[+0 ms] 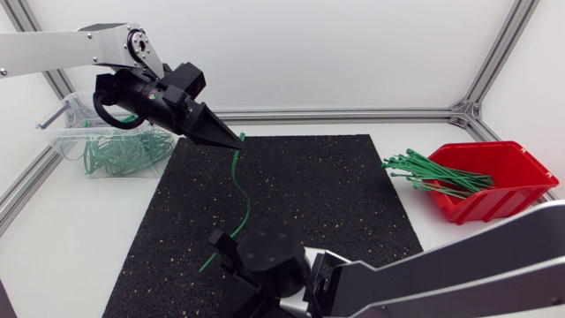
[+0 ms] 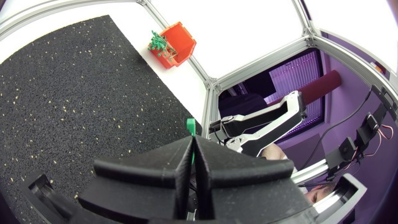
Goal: Take a green cable tie from the red box, thread the tail through the head to close it, then place it in the transparent bin on the left.
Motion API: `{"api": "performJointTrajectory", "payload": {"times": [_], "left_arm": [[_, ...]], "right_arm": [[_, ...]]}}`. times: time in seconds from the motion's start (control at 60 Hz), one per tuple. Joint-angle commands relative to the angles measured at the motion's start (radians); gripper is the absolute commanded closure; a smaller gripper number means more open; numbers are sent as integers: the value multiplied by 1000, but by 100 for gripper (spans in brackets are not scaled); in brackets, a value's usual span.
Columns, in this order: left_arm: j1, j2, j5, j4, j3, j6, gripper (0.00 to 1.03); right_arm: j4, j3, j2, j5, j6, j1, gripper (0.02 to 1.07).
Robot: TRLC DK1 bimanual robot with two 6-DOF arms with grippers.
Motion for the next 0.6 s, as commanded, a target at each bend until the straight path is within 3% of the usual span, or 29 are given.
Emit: {"api": "performJointTrajectory", "payload": {"times": [0.0, 0.133, 0.267, 0.583], "left_arm": [[3, -39, -3, -16, -38, 40, 100], [11, -42, 1, -12, -52, 47, 100], [10, -66, 9, 1, -102, 73, 100], [-10, -69, 32, 28, -142, 74, 100]], "right_arm": [[-104, 67, -72, -10, 143, -7, 101], [-405, 189, -113, -62, 371, -24, 101], [-681, 317, -127, -188, 600, -68, 101], [-974, 356, -159, -445, 868, -156, 101]]}}
